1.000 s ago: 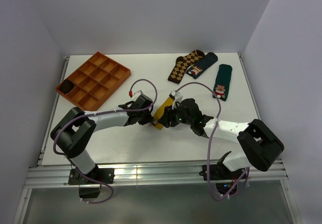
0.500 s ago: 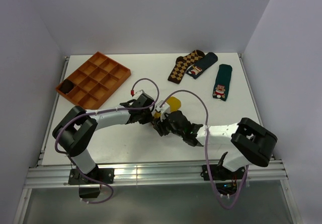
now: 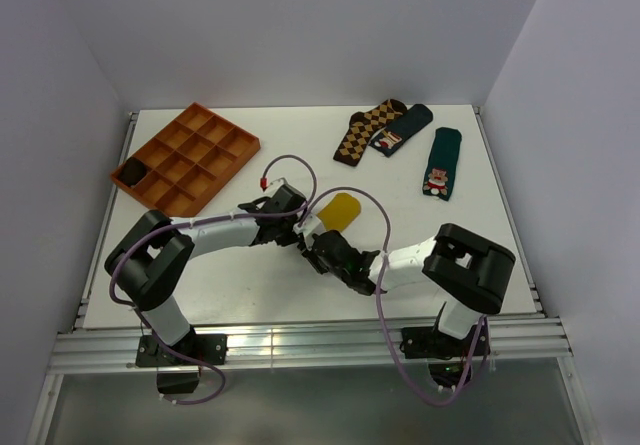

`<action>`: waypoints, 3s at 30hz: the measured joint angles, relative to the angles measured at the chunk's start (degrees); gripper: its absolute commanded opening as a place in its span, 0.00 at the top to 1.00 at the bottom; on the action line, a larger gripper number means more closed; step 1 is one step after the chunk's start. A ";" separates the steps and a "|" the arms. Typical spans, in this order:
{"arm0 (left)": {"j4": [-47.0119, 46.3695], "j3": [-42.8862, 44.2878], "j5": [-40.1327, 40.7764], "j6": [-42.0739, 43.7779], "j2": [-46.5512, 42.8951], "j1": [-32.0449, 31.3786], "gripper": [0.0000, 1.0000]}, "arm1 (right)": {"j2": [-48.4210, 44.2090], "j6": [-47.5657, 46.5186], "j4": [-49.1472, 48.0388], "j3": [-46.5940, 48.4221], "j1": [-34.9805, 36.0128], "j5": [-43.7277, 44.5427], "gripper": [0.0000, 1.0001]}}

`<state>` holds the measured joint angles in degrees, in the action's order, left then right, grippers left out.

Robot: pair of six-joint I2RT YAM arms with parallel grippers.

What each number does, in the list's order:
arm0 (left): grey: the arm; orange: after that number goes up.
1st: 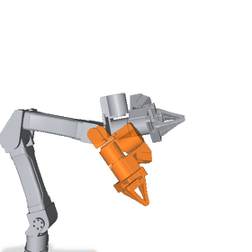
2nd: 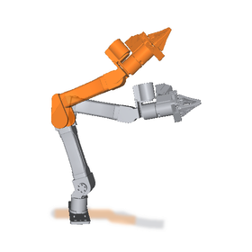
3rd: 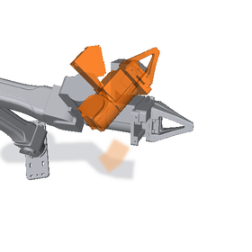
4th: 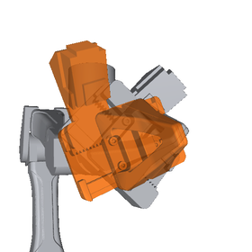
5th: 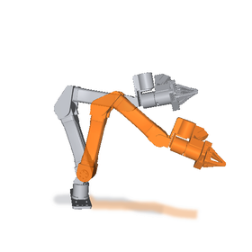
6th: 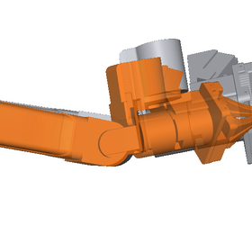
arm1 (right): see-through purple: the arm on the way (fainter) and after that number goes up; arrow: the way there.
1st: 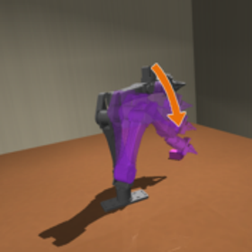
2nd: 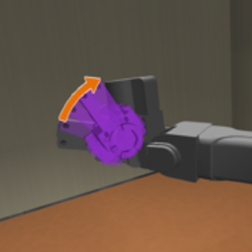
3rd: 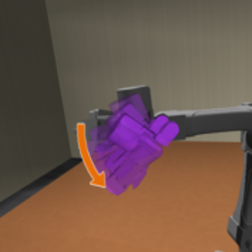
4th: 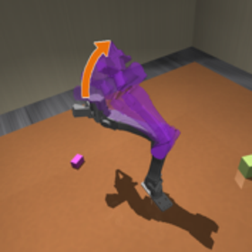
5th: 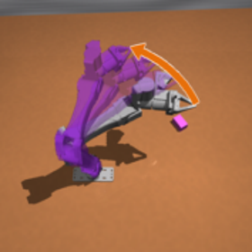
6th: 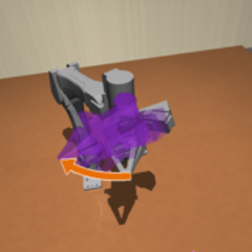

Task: Roll the socks
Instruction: Roll the sock at the center of the board.

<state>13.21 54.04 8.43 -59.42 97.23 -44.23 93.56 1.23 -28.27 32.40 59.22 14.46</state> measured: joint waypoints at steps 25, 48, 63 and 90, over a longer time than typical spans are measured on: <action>-7.78 -16.79 -4.28 -4.07 -16.41 7.21 0.30 | 1.95 3.21 12.76 9.88 -7.69 -21.03 1.00; -25.24 -38.07 -4.33 -9.25 -33.83 9.44 0.31 | 15.02 16.90 21.05 22.05 -21.20 -54.58 1.00; -36.61 -37.55 -5.60 -9.53 -22.86 9.03 0.39 | 21.14 20.20 27.19 29.66 -22.88 -61.44 1.00; -34.99 -30.56 -6.14 -10.14 -14.78 8.55 0.95 | 15.91 20.57 25.70 25.16 -23.12 -55.71 0.58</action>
<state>-21.78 23.49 2.28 -69.56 82.46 -35.68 109.47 21.80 -2.57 57.56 36.10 -41.25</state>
